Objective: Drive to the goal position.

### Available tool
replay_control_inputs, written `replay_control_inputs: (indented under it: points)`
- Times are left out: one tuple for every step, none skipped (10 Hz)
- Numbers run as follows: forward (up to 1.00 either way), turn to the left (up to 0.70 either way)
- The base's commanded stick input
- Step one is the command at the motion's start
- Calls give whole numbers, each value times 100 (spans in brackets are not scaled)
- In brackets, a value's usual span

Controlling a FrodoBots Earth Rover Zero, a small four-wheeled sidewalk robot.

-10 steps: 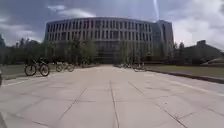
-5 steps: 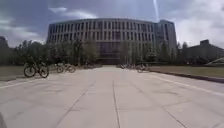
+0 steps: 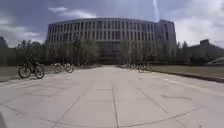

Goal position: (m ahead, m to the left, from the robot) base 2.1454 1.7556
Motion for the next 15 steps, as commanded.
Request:
replay_control_inputs:
  points:
    - [70,9]
    - [70,13]
    - [70,14]
    - [70,14]
    - [70,8]
    - [70,1]
    - [70,0]
    - [70,0]
    - [70,0]
    - [70,0]
    - [70,0]
    - [70,0]
    - [70,0]
    - [70,0]
    - [70,0]
